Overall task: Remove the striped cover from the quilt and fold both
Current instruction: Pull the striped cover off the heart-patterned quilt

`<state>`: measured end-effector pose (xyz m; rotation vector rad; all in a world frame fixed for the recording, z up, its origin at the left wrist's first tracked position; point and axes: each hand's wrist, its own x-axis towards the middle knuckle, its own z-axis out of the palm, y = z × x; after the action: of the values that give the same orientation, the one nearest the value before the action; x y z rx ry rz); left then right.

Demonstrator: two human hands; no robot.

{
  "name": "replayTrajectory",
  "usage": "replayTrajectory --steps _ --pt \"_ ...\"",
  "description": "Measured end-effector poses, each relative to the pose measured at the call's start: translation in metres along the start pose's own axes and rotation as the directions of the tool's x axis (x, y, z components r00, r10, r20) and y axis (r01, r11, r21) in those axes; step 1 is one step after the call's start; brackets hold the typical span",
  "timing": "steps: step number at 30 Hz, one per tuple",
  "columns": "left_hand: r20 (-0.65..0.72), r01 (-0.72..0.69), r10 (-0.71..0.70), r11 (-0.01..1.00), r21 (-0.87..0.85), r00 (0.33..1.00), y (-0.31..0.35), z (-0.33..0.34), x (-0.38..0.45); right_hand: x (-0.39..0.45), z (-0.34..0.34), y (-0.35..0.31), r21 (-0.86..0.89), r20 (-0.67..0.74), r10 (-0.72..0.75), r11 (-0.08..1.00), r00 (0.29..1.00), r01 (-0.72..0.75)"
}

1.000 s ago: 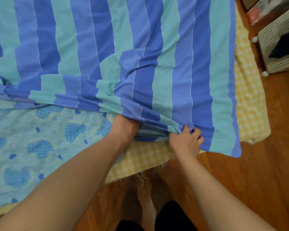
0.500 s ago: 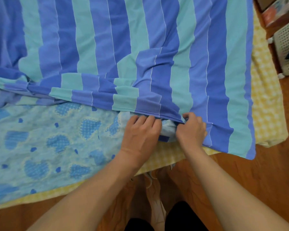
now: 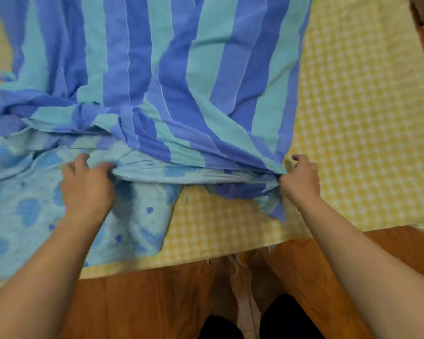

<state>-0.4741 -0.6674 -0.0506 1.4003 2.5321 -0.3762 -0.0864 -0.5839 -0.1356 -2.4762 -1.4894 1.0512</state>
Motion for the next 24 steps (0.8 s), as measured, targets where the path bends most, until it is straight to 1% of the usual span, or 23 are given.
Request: replayTrajectory --steps 1,2,3,4,5,6,7,8,9,10,11,12,13,14,16,18,19,20,21,22,23,24 --pt "0.033 0.056 -0.057 0.998 0.026 0.998 0.01 0.011 -0.006 -0.003 0.01 -0.008 -0.002 0.044 -0.082 0.997 0.996 0.082" --pt "0.008 0.045 -0.045 0.999 0.002 0.999 0.026 0.023 -0.015 -0.007 0.019 -0.015 0.008 0.076 -0.147 0.989 0.986 0.147" --pt "-0.043 -0.02 0.016 0.996 -0.089 0.999 0.047 0.033 -0.03 -0.011 0.028 -0.018 0.035 0.099 -0.182 0.983 0.978 0.18" --pt "-0.07 -0.077 0.061 0.966 -0.245 0.996 0.072 0.043 -0.049 -0.015 0.035 -0.018 0.069 0.12 -0.187 0.981 0.975 0.179" --pt "-0.016 -0.039 0.035 0.887 -0.46 0.999 0.096 0.051 -0.067 -0.018 0.041 -0.015 0.095 0.141 -0.171 0.983 0.975 0.158" --pt "0.183 0.144 -0.027 0.733 -0.665 0.983 0.118 0.058 -0.083 -0.022 0.046 -0.012 0.106 0.157 -0.142 0.986 0.977 0.126" --pt "0.476 0.434 -0.052 0.505 -0.746 0.878 0.136 0.065 -0.095 -0.027 0.049 -0.008 0.105 0.158 -0.111 0.99 0.981 0.095" --pt "0.708 0.685 -0.004 0.253 -0.683 0.707 0.15 0.073 -0.104 -0.03 0.051 -0.002 0.096 0.143 -0.081 0.993 0.986 0.068" --pt "0.817 0.817 0.062 0.036 -0.576 0.573 0.16 0.081 -0.109 -0.035 0.052 0.003 0.081 0.122 -0.05 0.996 0.991 0.041" --pt "0.845 0.848 0.104 -0.153 -0.508 0.525 0.167 0.087 -0.109 -0.039 0.052 0.008 0.069 0.11 -0.01 0.998 0.994 0.002" --pt "0.837 0.818 0.107 -0.306 -0.487 0.537 0.171 0.093 -0.106 -0.043 0.053 0.011 0.069 0.111 0.038 0.997 0.993 -0.046" --pt "0.814 0.761 0.081 -0.42 -0.495 0.575 0.173 0.096 -0.101 -0.047 0.054 0.013 0.085 0.119 0.084 0.992 0.989 -0.094" --pt "0.788 0.694 0.036 -0.501 -0.518 0.615 0.174 0.099 -0.092 -0.051 0.055 0.014 0.113 0.13 0.117 0.985 0.985 -0.132" --pt "0.766 0.636 0.004 -0.56 -0.531 0.643 0.174 0.101 -0.083 -0.055 0.057 0.013 0.146 0.14 0.138 0.977 0.98 -0.159" --pt "0.75 0.577 -0.016 -0.628 -0.522 0.662 0.171 0.096 -0.064 -0.065 0.062 0.01 0.186 0.167 0.173 0.961 0.971 -0.204" --pt "0.748 0.56 -0.05 -0.631 -0.537 0.661 0.165 0.086 -0.05 -0.074 0.066 0.006 0.218 0.18 0.213 0.943 0.96 -0.25" --pt "0.733 0.533 -0.09 -0.628 -0.568 0.675 0.164 0.079 -0.046 -0.076 0.068 0.004 0.24 0.185 0.237 0.93 0.954 -0.278" --pt "0.699 0.482 -0.127 -0.637 -0.602 0.704 0.164 0.073 -0.044 -0.077 0.07 0.003 0.268 0.192 0.266 0.912 0.945 -0.312" --pt "0.649 0.424 -0.14 -0.651 -0.629 0.748 0.166 0.066 -0.045 -0.077 0.072 0.002 0.299 0.208 0.304 0.885 0.93 -0.356" --pt "0.597 0.371 -0.119 -0.683 -0.629 0.793 0.169 0.059 -0.049 -0.075 0.074 0.002 0.323 0.234 0.338 0.857 0.912 -0.401" --pt "0.558 0.338 -0.072 -0.729 -0.595 0.827 0.172 0.054 -0.055 -0.074 0.074 0.001 0.344 0.27 0.366 0.827 0.891 -0.444" --pt "0.535 0.325 -0.019 -0.776 -0.541 0.845 0.175 0.051 -0.061 -0.073 0.073 0.0 0.385 0.314 0.385 0.784 0.868 -0.487"
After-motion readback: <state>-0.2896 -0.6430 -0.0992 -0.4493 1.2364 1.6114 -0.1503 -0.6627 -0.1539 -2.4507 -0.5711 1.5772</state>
